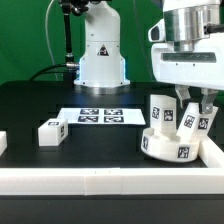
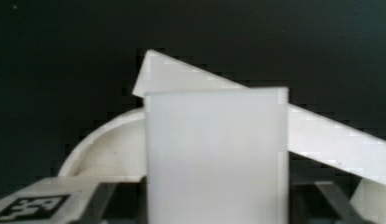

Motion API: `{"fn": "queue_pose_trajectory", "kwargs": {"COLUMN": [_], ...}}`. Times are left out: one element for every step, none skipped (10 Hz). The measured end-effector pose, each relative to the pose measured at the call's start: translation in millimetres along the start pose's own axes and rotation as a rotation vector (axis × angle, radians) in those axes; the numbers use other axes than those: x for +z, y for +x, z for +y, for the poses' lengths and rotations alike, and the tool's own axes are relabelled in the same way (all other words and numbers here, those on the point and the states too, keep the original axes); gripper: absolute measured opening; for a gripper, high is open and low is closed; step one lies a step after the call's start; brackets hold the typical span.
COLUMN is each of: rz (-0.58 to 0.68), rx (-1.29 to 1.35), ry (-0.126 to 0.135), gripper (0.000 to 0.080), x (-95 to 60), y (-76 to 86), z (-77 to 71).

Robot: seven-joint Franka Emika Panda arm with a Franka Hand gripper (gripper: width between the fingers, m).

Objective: Assemble stool

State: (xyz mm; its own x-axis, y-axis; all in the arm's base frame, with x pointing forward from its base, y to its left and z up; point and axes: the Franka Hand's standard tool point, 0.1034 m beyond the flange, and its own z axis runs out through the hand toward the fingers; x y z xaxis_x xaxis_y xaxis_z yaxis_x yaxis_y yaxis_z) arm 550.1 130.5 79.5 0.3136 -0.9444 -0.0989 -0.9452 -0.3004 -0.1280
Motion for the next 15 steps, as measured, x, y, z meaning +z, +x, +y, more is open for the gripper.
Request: {"fn": "queue_pose_trajectory", "kwargs": {"rz": [0.000,-0.001,-0.003,-0.006,-0.015,-0.017,-0.014,-0.013,-0.009,0.008,0.010,0.016,0.015,0.014,0.016], "rx": [-0.012,-0.023,-0.057,-0.080,-0.086,-0.095,-0.151,-0.225,-0.324,-0.482,-0.575,-0.732,-0.857,-0.930,-0.962], "ry": [0.000,0.000,0.006,0.017,0.021,0.028,0.025,0.025,0.023,0.009,0.009,0.006,0.006,0.006,0.006], "gripper": [0.0598,0.0598,0.0639,0.0647,0.0647,0.0647,0.0649,0.0649,0.0649,0.0649,0.0649,0.0649,0.0649,0.0649,0.0649], "x": [0.0,-1.1,-7.6,-17.5,-25.5,-30.7,-27.9,-27.7,-27.5,-26.4,-27.5,-28.4,-28.3,-28.2,-28.1], "y": [0.0,0.7,3.7,5.2,2.9,1.3,2.2,2.2,1.7,-1.3,-1.5,-1.9,-3.8,-5.3,-4.2], "z": [0.0,-0.6,-4.3,-9.0,-11.7,-14.0,-12.8,-12.6,-12.5,-11.6,-12.8,-14.3,-14.9,-15.0,-14.8]}}
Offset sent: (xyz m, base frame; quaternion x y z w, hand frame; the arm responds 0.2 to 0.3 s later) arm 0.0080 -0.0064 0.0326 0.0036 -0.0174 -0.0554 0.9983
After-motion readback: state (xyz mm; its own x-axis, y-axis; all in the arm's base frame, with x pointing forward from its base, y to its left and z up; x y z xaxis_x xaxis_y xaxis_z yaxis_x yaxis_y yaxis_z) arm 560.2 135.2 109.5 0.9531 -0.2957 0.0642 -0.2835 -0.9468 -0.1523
